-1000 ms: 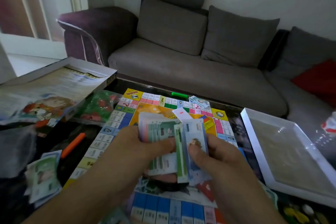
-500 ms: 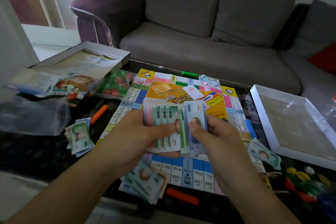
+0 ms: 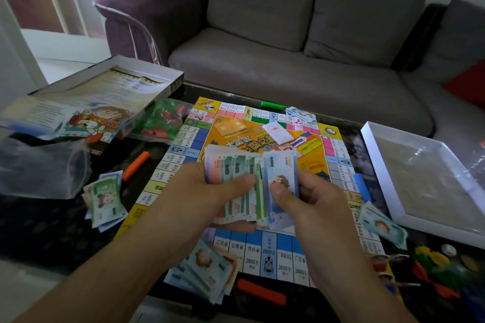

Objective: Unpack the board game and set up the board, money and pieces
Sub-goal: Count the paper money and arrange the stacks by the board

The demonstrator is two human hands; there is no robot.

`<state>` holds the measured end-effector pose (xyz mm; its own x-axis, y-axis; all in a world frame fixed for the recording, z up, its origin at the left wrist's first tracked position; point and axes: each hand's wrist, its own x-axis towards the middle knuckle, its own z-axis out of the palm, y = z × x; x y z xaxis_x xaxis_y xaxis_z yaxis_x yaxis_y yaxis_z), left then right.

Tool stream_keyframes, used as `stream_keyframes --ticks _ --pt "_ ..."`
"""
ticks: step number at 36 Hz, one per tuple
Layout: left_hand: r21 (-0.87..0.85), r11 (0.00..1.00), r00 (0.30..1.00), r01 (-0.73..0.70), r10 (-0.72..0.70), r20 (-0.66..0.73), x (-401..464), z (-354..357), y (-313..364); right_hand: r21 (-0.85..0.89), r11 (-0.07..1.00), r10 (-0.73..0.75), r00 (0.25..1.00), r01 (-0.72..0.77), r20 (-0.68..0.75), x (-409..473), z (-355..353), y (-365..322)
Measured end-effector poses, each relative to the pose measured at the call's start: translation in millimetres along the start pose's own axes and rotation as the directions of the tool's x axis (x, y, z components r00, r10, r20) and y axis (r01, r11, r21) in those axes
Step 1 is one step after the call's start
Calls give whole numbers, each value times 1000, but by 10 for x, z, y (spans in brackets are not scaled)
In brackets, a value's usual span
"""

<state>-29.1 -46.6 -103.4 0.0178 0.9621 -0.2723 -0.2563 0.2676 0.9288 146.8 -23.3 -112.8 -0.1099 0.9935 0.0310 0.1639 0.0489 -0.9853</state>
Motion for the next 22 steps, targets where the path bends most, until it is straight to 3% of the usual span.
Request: stream_keyframes --ticks 7,14,18,22 --pt "-33 999 999 -43 42 -35 10 1 -22 11 998 56 998 -56 4 0 7 14" --pt "-99 995 999 4 -7 -31 -26 -23 5 -17 999 42 998 -43 -36 -25 19 -32" --pt "-77 994 980 -71 55 -191 28 -239 161 -90 995 33 995 -42 -96 34 -2 -25" --pt "-71 978 910 -194 153 -385 63 -671 448 -234 972 36 997 -20 64 88 309 -70"
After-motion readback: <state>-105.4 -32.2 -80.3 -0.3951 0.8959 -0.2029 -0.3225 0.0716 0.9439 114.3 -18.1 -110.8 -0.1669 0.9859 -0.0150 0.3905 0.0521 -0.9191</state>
